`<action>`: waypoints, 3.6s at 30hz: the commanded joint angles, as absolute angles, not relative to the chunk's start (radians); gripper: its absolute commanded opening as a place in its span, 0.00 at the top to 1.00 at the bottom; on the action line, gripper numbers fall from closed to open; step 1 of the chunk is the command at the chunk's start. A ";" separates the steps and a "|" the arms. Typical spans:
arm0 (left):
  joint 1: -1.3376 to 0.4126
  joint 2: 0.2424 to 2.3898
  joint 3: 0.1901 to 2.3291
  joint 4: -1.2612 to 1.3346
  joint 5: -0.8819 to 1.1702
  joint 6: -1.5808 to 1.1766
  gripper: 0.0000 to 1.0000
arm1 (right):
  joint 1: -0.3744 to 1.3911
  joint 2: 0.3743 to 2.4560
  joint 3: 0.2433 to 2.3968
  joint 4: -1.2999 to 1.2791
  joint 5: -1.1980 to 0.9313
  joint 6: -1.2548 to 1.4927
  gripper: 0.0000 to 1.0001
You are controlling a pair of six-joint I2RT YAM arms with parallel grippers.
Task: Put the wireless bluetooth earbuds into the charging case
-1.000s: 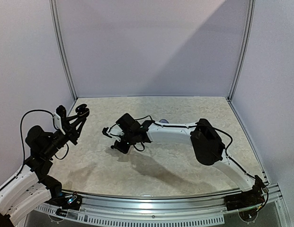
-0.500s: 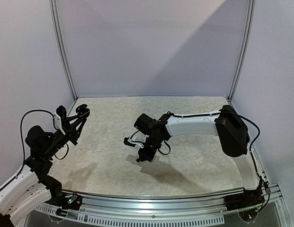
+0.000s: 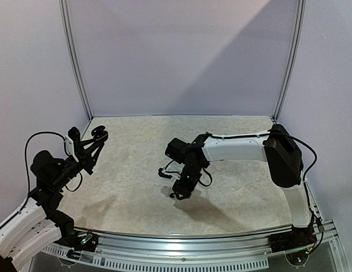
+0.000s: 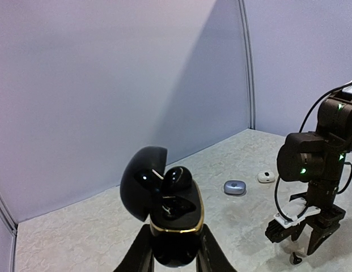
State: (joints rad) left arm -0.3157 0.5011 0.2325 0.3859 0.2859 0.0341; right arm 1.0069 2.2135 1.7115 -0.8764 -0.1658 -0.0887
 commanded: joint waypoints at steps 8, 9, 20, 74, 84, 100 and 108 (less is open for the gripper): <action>-0.301 0.496 0.219 0.378 0.304 0.047 1.00 | 1.080 2.057 1.586 -0.658 -0.179 -0.277 0.73; -0.302 0.496 0.219 0.378 0.305 0.048 1.00 | 1.079 2.054 1.563 -0.646 -0.182 -0.307 0.74; -0.299 0.499 0.219 0.376 0.305 0.050 1.00 | 1.081 2.074 1.472 -0.532 -0.166 -0.456 0.76; -0.297 0.516 0.216 0.373 0.314 0.053 1.00 | 1.057 2.239 1.654 -0.530 -0.240 -0.539 0.50; -0.296 0.514 0.216 0.373 0.317 0.054 1.00 | 1.066 2.231 1.627 -0.633 -0.214 -0.552 0.61; -0.296 0.514 0.216 0.370 0.325 0.054 1.00 | 1.067 2.121 1.567 -0.686 -0.172 -0.604 0.62; -0.294 0.517 0.214 0.367 0.327 0.055 1.00 | 1.068 2.141 1.638 -0.680 -0.182 -0.575 0.58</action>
